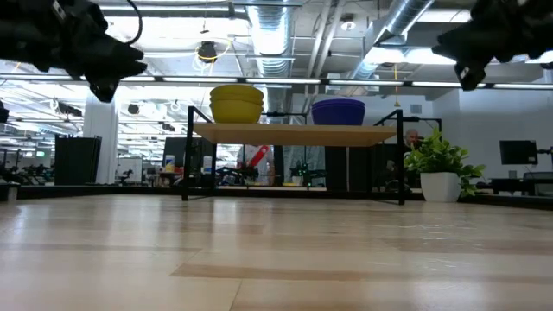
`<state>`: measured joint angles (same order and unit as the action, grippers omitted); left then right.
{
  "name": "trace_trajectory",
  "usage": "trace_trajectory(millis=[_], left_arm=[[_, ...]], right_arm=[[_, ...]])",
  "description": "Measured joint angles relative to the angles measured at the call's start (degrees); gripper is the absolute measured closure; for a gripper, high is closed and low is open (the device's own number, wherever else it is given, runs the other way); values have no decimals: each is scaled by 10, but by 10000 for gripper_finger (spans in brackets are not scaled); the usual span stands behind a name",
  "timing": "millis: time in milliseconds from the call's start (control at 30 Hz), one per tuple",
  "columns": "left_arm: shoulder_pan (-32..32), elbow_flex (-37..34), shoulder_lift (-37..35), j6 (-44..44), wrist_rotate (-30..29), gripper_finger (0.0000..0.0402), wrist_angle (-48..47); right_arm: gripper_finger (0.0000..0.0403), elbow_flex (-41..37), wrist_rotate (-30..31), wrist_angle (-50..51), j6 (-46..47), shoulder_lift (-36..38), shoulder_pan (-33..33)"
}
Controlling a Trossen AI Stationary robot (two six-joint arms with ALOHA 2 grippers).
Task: Pick & Place Mini bowls
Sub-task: Return to Home Position
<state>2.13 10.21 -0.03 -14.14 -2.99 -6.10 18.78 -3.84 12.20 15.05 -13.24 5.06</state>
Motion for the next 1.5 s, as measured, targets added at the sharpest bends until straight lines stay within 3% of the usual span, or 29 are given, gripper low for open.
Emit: trace_trajectory(millis=[300,567,800,1100,1500], left_arm=[[0,-72,0,-3,0,286,97],[0,-99,0,-16,0,286,101],[-7,-99,1,6,-13,286,103],[-7,-99,2,6,-17,286,103],[-7,-99,2,6,-17,286,105]], right_arm=[[328,-74,22,-29,-40,83,-51],[328,-131,24,-47,-96,132,-103],[328,-166,39,-85,-106,131,-128],[328,-167,38,-87,-52,129,-138],[328,-167,38,-86,-50,129,-138]])
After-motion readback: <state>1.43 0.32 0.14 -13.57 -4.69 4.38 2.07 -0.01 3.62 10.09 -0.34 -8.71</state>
